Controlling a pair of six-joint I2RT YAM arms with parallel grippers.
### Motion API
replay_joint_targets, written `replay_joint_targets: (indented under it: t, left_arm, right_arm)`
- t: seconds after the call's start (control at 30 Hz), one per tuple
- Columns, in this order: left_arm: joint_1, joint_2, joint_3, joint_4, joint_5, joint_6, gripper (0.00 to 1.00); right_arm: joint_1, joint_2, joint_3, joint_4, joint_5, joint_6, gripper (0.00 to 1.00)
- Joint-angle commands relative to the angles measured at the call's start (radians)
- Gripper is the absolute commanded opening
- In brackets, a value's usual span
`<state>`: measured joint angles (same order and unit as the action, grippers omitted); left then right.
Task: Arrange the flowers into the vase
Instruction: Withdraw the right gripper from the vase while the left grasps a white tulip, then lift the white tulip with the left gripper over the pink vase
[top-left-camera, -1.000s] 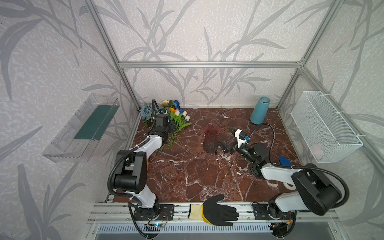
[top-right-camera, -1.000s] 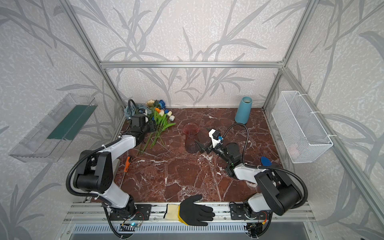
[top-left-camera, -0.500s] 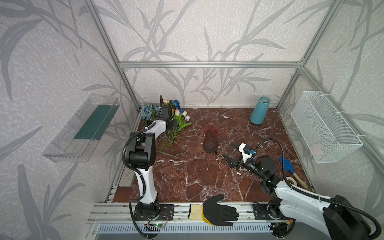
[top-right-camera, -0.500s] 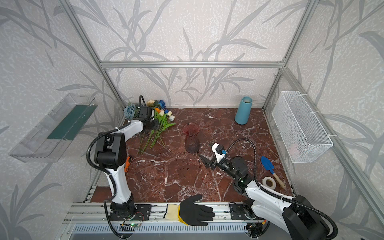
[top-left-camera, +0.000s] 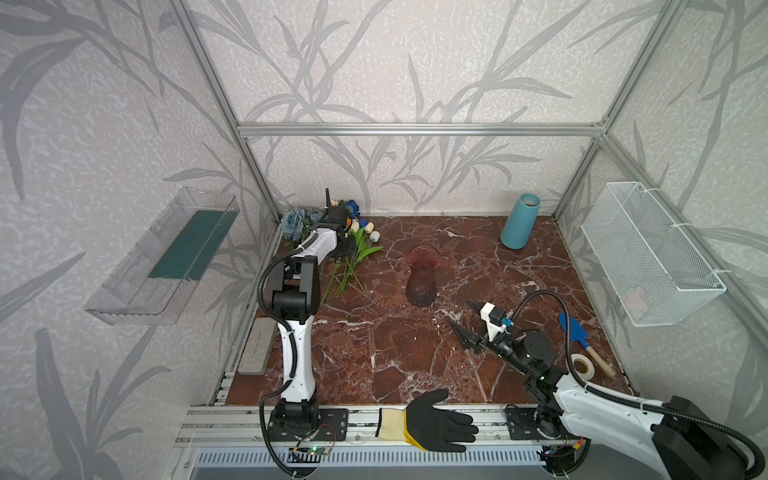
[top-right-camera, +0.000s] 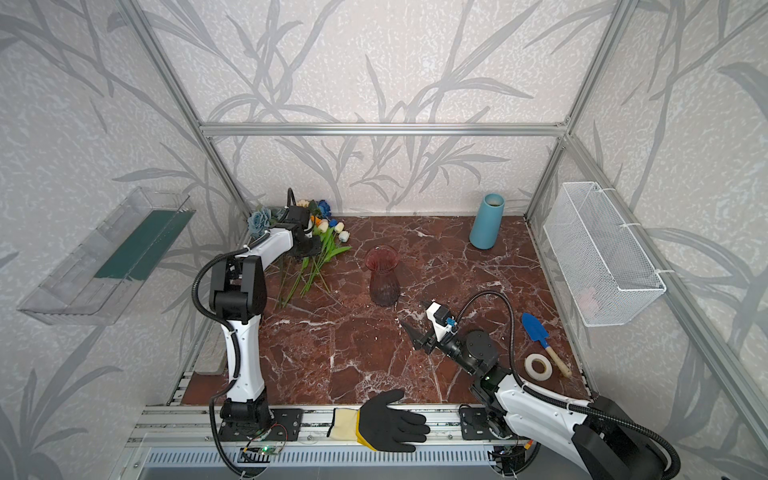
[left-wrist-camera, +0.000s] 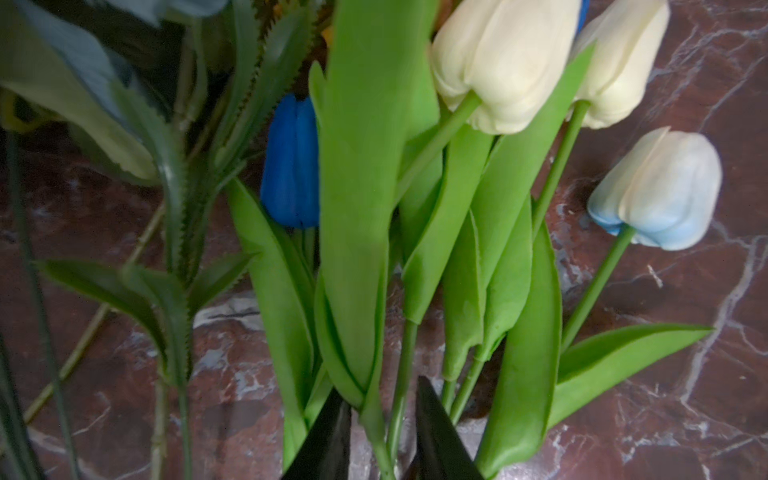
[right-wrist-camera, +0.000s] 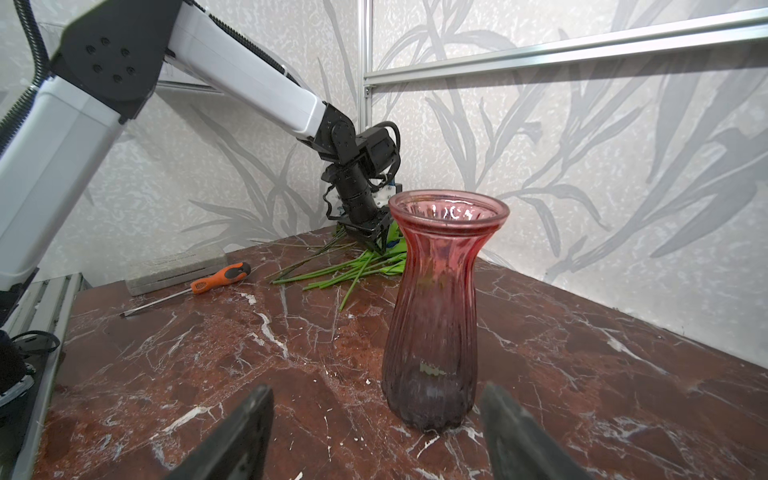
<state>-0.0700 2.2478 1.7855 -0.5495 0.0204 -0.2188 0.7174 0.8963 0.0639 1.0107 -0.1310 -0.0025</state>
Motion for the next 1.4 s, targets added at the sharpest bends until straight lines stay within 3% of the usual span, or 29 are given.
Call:
replay_joint_targets:
  t: [0.0,0.27,1.03,1.17,1.37]
  left_arm:
    - [-0.002,0.018,0.045,-0.102,-0.004,-0.008,0.22]
    - [-0.004,0.004,0.046,-0.131,-0.014,-0.015,0.00]
    - [-0.031,-0.406,-0.221,-0.005,0.014,-0.064,0.00]
    - [-0.073,-0.557,-0.325,0.134,0.025,-0.043,0.00]
    - [-0.188,-0.817,-0.547,0.498,0.046,0.033,0.00]
  right_arm:
    - [0.007,-0.029,0.012,-0.001,0.013,-0.016,0.80]
    - [0.007,-0.051,0.008,-0.018,0.028,-0.026,0.84]
    - [0.007,-0.010,0.022,-0.035,0.042,-0.050,0.86]
    - [0.008,0.002,0.022,-0.030,0.051,-0.060,0.86]
    - [0.007,0.003,0.013,-0.007,0.022,-0.086,0.86]
